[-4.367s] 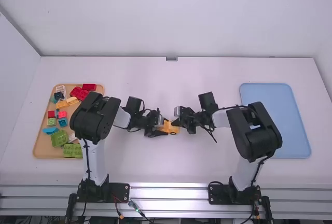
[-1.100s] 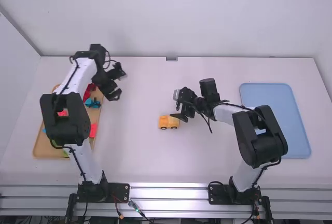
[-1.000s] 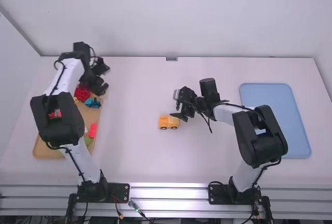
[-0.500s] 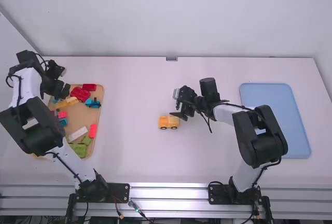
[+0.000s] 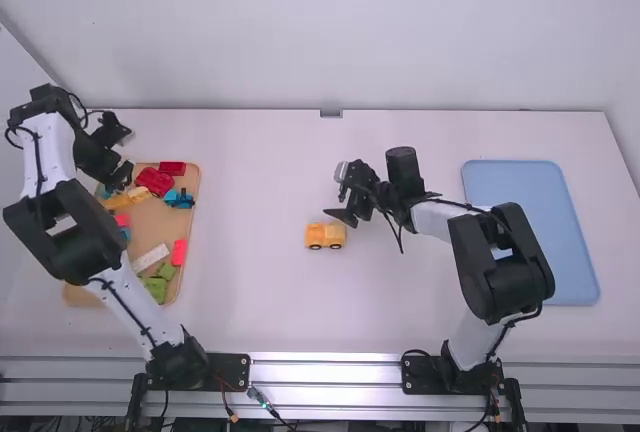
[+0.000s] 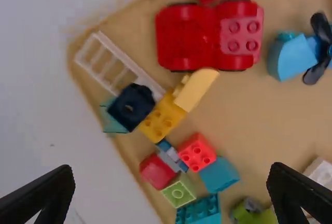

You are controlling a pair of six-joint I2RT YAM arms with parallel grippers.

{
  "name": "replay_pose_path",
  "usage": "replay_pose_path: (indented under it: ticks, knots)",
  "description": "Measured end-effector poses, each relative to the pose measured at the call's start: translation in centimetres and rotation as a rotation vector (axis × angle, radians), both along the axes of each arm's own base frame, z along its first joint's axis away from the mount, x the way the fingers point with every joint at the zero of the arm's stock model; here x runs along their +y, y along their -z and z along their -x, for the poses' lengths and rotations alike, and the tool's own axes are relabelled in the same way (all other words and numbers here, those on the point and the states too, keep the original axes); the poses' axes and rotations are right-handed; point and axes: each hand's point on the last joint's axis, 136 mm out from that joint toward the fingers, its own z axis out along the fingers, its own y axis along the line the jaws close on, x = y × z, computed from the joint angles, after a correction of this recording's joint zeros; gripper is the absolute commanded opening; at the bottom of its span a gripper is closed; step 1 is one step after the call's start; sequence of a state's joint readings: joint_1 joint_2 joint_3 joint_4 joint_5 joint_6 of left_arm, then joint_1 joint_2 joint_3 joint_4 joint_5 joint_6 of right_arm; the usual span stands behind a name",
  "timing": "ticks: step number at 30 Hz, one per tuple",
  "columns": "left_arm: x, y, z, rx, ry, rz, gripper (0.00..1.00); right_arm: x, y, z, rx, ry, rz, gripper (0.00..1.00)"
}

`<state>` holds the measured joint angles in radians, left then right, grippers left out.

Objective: Assemble lego blocks to make yellow taxi

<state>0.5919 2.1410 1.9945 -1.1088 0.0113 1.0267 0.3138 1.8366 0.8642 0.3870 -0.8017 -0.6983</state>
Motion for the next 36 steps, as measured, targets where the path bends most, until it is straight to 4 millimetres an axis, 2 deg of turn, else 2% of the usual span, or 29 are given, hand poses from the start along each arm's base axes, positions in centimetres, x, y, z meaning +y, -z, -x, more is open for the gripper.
replay_pose_path:
  ticks: [6, 11, 16, 20, 23, 33, 36]
  knots:
    - [0.1, 5.7, 0.5, 0.130, 0.080, 0.044, 0.97, 0.0, 0.0, 0.0, 0.014, 0.006, -0.004, 0.99]
    - [-0.1, 6.4, 0.3, 0.134, 0.142, 0.055, 0.93, 0.0, 0.0, 0.0, 0.020, 0.010, -0.006, 0.99]
    - [0.0, 6.3, -0.7, 0.096, 0.184, 0.044, 0.83, 0.0, 0.0, 0.0, 0.041, 0.020, -0.012, 0.99]
    - [-0.4, 6.5, -0.7, 0.097, 0.235, 0.051, 0.77, 0.0, 0.0, 0.0, 0.049, 0.024, -0.015, 0.99]
    - [-0.3, 7.3, -1.3, 0.073, 0.269, 0.037, 0.73, 0.0, 0.0, 0.0, 0.053, 0.027, -0.016, 0.99]
    - [-0.3, 10.3, -1.3, 0.074, 0.304, 0.004, 0.69, 0.0, 0.0, 0.0, 0.056, 0.027, -0.017, 0.99]
    - [-0.3, 11.1, -1.3, 0.069, 0.315, -0.003, 0.65, 0.0, 0.0, 0.0, 0.056, 0.028, -0.017, 0.99]
